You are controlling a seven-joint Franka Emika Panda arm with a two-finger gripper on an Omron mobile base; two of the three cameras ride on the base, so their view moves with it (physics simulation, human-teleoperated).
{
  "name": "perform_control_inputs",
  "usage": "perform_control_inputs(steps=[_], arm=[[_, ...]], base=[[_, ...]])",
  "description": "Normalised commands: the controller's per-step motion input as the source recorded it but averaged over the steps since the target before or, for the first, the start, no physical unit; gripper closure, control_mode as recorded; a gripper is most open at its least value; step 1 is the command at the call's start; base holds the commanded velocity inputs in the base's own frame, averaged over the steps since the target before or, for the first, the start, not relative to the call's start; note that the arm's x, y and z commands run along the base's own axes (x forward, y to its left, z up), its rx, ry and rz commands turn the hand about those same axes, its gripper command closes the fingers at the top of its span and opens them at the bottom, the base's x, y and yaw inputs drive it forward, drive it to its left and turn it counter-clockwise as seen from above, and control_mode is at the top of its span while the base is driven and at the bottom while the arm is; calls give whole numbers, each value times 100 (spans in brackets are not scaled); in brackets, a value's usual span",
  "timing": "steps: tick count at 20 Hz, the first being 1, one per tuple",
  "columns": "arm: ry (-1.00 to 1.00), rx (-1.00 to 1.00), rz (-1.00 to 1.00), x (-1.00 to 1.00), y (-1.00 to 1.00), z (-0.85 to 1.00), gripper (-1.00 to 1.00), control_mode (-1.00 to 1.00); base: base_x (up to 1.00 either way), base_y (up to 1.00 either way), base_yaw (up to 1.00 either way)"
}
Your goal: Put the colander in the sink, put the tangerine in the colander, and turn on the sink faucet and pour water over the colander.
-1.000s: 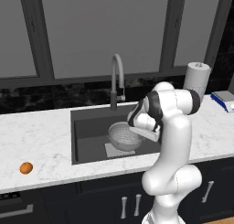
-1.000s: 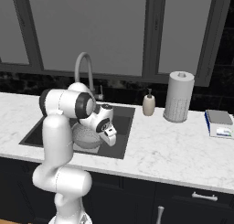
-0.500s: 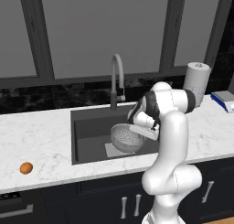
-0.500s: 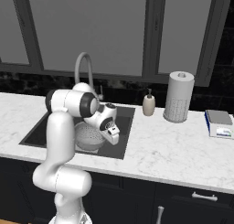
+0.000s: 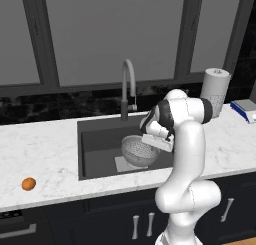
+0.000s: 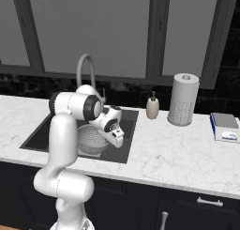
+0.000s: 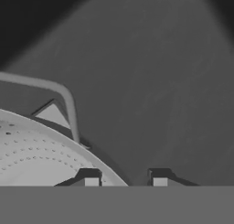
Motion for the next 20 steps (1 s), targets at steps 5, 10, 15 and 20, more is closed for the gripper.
perform_control_inputs(steps=[5, 10, 15, 20], arm=[[-6, 0, 0, 0, 23, -11, -100, -100], [-9, 0, 0, 0, 6, -2, -100, -100], [-11, 3, 0, 0, 3, 0, -100, -100], [-12, 10, 0, -1, 1, 20, -100, -100]], base=[[0, 0, 0], [0, 0, 0], [0, 0, 0], [0, 0, 0]])
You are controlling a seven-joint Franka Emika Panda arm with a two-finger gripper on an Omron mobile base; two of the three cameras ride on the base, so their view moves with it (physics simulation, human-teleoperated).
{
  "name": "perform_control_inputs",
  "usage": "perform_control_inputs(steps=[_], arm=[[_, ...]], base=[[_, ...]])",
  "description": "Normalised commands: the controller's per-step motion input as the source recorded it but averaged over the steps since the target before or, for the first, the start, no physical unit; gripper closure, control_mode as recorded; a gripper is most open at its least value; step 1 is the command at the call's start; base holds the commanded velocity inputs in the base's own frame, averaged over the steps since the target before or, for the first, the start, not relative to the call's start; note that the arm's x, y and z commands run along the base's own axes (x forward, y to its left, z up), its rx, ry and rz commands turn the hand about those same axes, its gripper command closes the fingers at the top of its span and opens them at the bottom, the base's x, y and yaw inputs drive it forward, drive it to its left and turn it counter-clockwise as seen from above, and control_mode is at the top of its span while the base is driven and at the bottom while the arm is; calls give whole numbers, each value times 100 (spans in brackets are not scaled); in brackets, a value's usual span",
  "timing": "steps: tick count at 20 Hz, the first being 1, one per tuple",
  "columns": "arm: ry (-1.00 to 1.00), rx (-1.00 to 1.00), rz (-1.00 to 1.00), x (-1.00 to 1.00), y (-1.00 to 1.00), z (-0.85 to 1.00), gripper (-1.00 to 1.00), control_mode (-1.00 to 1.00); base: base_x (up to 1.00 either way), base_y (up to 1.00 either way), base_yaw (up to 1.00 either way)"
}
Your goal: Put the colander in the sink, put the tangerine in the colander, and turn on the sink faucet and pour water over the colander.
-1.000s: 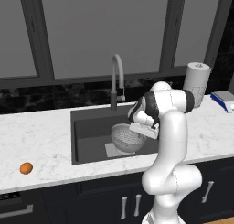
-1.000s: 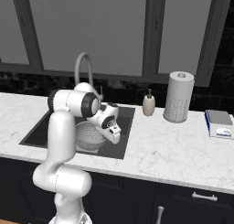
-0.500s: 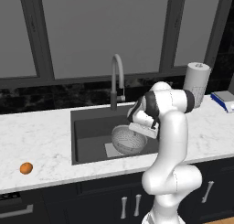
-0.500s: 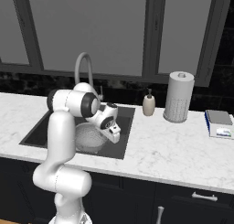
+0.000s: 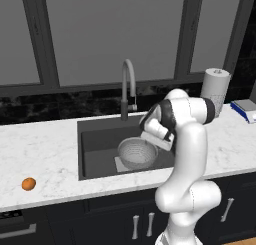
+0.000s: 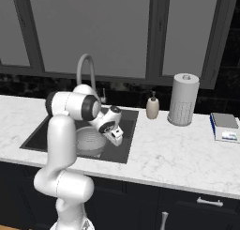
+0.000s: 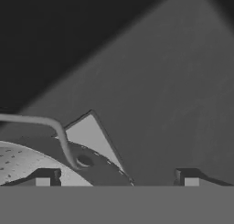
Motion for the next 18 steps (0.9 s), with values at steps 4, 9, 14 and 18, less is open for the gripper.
perform_control_inputs(steps=[4, 9, 14, 18], arm=[[-12, 16, 0, -13, -1, 63, -100, -100], [-14, 19, 2, -35, -10, 80, -100, -100], [-17, 6, 5, -69, -11, 82, -100, -100], [-13, 0, 6, -73, 0, 91, -100, -100]], base=[[0, 0, 0], [0, 0, 0], [0, 0, 0], [0, 0, 0]])
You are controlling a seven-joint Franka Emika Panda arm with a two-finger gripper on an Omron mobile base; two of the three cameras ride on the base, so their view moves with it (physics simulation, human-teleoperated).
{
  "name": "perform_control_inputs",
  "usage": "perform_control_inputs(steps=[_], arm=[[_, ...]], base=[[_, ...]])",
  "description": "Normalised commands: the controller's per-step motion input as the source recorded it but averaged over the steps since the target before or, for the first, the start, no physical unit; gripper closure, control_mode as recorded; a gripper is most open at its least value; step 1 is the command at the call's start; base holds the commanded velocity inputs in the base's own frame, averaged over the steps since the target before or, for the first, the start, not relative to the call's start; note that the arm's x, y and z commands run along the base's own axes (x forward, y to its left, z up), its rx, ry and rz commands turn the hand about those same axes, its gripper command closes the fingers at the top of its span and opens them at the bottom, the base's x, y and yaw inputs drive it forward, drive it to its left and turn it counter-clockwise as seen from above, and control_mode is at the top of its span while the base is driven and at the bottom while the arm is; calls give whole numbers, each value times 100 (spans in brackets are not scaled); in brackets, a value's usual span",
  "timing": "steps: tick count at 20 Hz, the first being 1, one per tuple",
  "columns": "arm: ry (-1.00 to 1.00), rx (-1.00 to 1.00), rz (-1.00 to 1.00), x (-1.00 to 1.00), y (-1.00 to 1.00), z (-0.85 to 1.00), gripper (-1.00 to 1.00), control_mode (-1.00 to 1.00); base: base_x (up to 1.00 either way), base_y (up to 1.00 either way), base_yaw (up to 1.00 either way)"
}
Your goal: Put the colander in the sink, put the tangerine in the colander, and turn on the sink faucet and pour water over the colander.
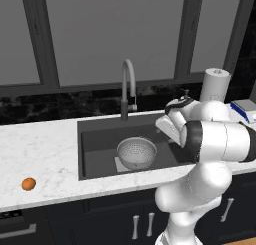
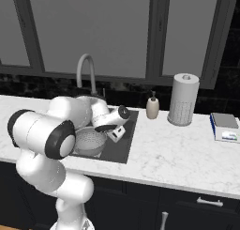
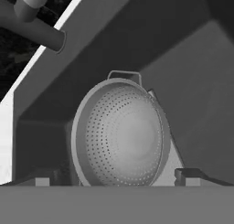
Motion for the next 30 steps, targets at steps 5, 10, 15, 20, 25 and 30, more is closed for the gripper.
perform_control_inputs(steps=[5, 10, 15, 20, 25, 30], arm=[[0, -3, 6, -27, 16, 88, -100, -100], [0, -5, 8, -30, 34, 69, -100, -100], [-4, -9, 2, -49, 56, 28, -100, -100], [-1, -15, 6, -44, 76, 3, -100, -100], [0, -15, 11, -40, 85, 1, -100, -100], [1, -12, 11, -19, 87, 2, -100, -100]], base=[[0, 0, 0], [0, 0, 0], [0, 0, 0], [0, 0, 0], [0, 0, 0], [0, 0, 0]])
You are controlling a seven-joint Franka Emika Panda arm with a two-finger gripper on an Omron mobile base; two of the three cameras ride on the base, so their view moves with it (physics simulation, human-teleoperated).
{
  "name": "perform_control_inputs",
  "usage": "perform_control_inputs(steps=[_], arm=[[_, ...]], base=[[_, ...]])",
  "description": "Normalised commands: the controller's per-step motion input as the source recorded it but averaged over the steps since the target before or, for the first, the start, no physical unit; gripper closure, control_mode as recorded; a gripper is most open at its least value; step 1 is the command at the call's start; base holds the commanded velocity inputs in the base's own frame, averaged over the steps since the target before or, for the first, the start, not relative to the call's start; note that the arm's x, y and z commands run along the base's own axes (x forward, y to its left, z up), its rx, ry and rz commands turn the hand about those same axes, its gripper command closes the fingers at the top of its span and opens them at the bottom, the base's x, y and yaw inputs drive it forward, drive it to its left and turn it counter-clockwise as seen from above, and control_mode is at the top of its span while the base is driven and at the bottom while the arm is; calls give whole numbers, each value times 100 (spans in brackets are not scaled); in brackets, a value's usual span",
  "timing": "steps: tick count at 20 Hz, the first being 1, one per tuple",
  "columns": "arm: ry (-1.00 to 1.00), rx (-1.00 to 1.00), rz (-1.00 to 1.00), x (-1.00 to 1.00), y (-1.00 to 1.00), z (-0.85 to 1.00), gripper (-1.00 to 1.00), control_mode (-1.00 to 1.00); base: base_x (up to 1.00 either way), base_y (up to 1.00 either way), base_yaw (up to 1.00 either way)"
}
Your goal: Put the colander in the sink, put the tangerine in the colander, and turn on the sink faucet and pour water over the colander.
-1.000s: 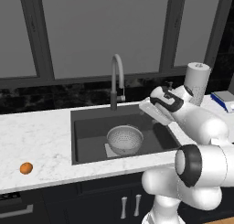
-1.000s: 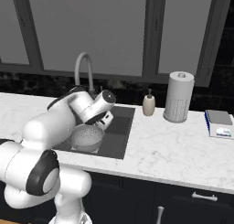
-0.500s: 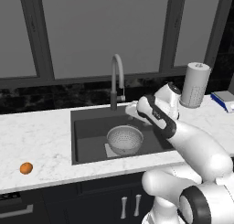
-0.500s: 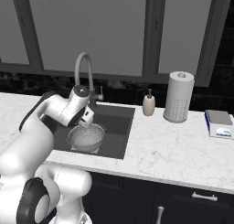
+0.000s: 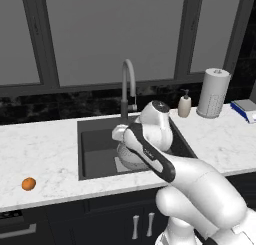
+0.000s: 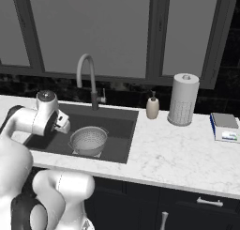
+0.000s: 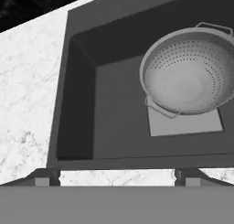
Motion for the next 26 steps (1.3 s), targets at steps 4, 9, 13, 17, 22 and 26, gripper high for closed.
perform_control_inputs(steps=[4, 9, 13, 17, 22, 26], arm=[[1, -3, 14, 0, 90, 0, -100, -100], [1, -1, 16, 0, 80, 2, -100, -100], [-1, -6, 7, -16, 78, 0, -100, -100], [-7, -8, 0, -39, 73, 0, -100, -100], [-6, -10, 1, -43, 75, 0, -100, -100], [0, -10, 1, -17, 78, 0, -100, -100]], base=[[0, 0, 0], [0, 0, 0], [0, 0, 0], [0, 0, 0], [0, 0, 0], [0, 0, 0]])
